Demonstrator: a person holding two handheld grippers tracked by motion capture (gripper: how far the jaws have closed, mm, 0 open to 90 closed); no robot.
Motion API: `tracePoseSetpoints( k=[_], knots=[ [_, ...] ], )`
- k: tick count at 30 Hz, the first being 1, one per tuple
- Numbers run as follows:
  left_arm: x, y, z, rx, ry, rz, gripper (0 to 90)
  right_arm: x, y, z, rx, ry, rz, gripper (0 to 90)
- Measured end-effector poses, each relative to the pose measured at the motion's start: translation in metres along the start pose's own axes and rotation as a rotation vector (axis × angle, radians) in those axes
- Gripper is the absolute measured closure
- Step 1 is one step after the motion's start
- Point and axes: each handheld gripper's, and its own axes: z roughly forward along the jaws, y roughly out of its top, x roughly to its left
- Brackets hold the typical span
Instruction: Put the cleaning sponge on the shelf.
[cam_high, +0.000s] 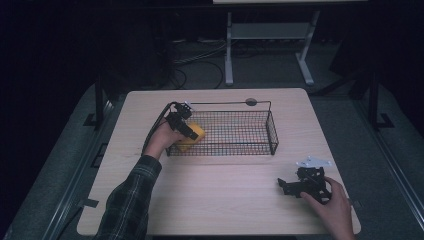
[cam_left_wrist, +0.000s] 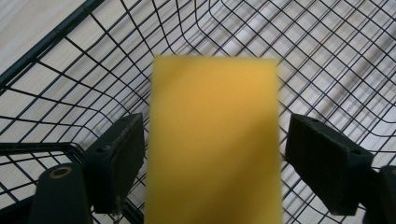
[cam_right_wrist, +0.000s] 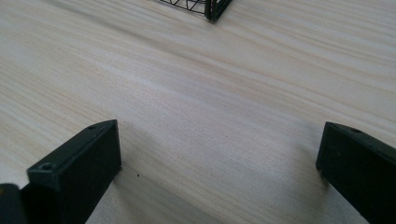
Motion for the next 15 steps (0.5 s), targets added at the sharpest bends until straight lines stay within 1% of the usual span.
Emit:
tracePoseSetpoints(
  k=[5, 7, 8, 9, 12, 15],
  knots=[
    [0.001, 0.001, -0.004, -0.010, 0.006, 0.002, 17.8, 0.000, 0.000, 0.000, 0.000, 0.000, 0.000, 0.0],
    [0.000, 0.003, -0.009, -0.016, 0.007, 0.009, 17.8, 0.000, 0.000, 0.000, 0.000, 0.000, 0.000, 0.0],
    [0.000, 0.003, -0.012, -0.028, 0.004, 0.004, 17.8, 0.000, 0.000, 0.000, 0.000, 0.000, 0.000, 0.0],
    [0.000, 0.003, -0.014, -0.029, -0.001, 0.002, 17.9, 0.000, 0.000, 0.000, 0.000, 0.000, 0.000, 0.0],
    [-0.001, 0.005, -0.020, -0.032, 0.006, 0.014, 17.8, 0.000, 0.000, 0.000, 0.000, 0.000, 0.000, 0.0],
    [-0.001, 0.005, -0.028, -0.054, 0.007, 0.010, 17.8, 0.000, 0.000, 0.000, 0.000, 0.000, 0.000, 0.0]
  ],
)
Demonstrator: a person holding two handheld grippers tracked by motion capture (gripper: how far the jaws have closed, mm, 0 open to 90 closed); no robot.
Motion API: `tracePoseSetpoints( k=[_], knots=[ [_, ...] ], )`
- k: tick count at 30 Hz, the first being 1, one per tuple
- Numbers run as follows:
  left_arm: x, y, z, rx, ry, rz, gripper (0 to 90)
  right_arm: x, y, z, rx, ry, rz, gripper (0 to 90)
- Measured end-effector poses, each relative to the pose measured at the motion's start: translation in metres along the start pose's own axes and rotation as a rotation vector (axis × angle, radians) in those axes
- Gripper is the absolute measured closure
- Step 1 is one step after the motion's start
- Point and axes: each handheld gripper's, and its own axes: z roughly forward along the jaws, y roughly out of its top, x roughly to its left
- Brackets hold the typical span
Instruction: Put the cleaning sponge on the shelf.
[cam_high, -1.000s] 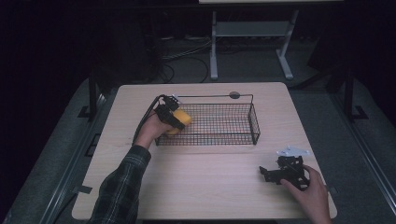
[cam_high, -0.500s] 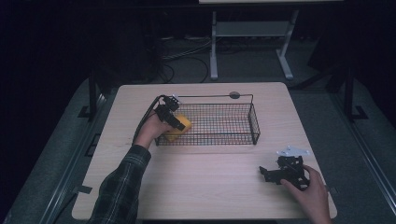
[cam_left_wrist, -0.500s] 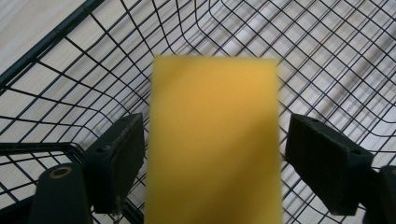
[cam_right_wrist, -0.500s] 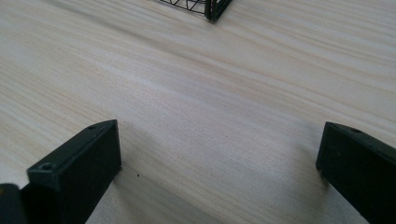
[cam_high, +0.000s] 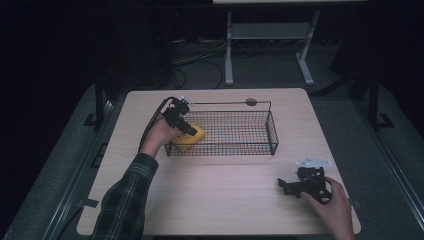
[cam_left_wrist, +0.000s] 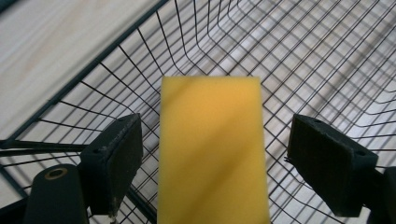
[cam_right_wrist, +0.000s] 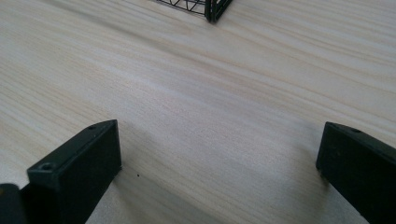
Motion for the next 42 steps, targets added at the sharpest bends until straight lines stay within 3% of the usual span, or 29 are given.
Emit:
tracePoseSetpoints(
  k=[19, 28, 42],
  knots=[
    [-0.014, -0.012, -0.038, -0.076, 0.002, 0.025, 17.9, 0.000, 0.000, 0.000, 0.000, 0.000, 0.000, 0.0],
    [-0.023, -0.035, -0.051, -0.102, 0.010, 0.034, 17.8, 0.000, 0.000, 0.000, 0.000, 0.000, 0.000, 0.0],
    [-0.036, -0.081, -0.072, -0.175, 0.033, 0.016, 18.0, 0.000, 0.000, 0.000, 0.000, -0.001, 0.000, 0.0]
  ],
)
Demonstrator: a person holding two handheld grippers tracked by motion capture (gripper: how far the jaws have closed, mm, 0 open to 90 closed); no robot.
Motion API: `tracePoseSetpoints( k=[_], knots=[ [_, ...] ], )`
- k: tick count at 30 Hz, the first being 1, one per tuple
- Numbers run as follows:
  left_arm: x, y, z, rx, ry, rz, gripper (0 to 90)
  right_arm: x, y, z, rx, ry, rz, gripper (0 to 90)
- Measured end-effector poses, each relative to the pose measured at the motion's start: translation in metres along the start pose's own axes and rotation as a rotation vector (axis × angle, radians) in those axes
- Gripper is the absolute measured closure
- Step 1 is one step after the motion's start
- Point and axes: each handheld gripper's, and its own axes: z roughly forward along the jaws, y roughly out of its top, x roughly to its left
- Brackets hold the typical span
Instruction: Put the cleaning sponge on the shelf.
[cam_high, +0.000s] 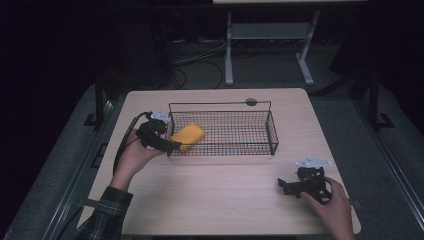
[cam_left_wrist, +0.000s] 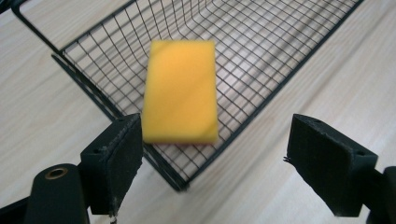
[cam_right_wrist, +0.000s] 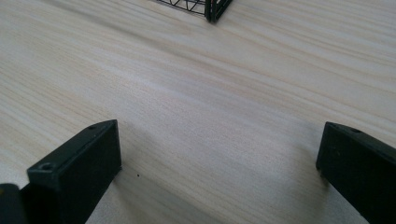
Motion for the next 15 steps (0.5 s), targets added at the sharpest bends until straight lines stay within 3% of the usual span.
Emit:
tracePoseSetpoints(
  k=[15],
  knots=[
    [-0.022, -0.054, -0.001, -0.021, 0.011, -0.003, 17.9, 0.000, 0.000, 0.000, 0.000, 0.001, 0.000, 0.0]
  ],
)
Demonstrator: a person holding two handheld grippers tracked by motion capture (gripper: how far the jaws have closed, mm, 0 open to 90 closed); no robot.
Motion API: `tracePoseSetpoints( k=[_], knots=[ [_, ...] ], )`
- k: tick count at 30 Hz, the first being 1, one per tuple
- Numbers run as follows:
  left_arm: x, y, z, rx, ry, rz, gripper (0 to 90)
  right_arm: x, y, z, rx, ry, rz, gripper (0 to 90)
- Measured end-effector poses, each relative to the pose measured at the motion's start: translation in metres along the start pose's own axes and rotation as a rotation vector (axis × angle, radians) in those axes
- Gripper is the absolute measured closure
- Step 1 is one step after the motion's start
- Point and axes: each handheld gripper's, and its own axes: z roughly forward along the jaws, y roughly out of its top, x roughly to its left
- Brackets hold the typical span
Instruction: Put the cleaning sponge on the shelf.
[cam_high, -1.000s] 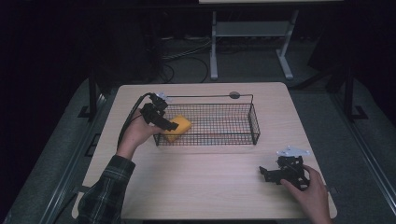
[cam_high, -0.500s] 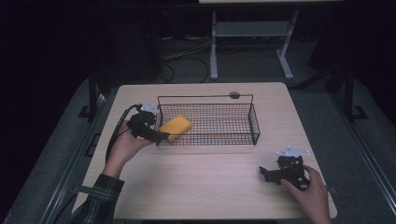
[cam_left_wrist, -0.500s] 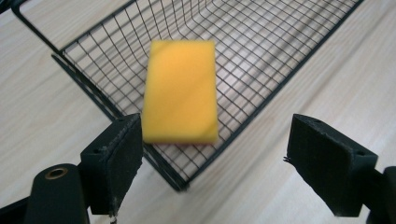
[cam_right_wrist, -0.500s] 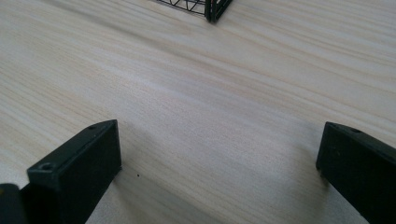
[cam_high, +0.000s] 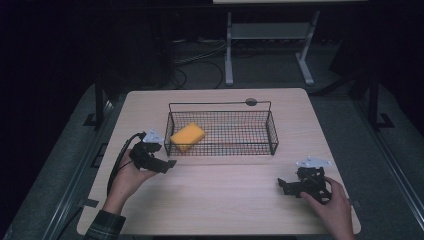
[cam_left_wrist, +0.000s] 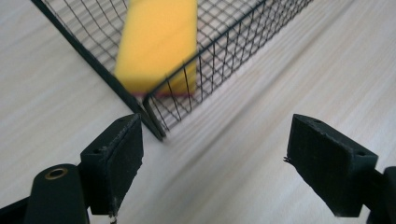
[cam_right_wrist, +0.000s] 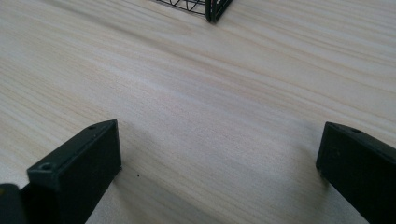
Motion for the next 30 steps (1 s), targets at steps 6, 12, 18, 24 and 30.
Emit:
tracePoseSetpoints(
  k=[6, 12, 18, 24, 30],
  knots=[
    [-0.007, -0.021, -0.002, -0.019, 0.005, -0.003, 17.9, 0.000, 0.000, 0.000, 0.000, 0.000, 0.000, 0.0],
    [-0.015, -0.041, 0.000, -0.018, 0.013, -0.001, 17.9, 0.000, 0.000, 0.000, 0.000, 0.000, 0.000, 0.0],
    [-0.019, -0.059, 0.004, -0.024, 0.020, -0.011, 17.9, 0.000, 0.000, 0.000, 0.000, 0.000, 0.000, 0.0],
    [-0.020, -0.072, 0.007, -0.011, 0.030, -0.019, 17.8, 0.000, 0.000, 0.000, 0.000, 0.000, 0.000, 0.0],
    [-0.019, -0.078, 0.011, 0.009, 0.037, -0.011, 17.0, 0.000, 0.000, 0.000, 0.000, 0.000, 0.001, 0.0]
  ],
)
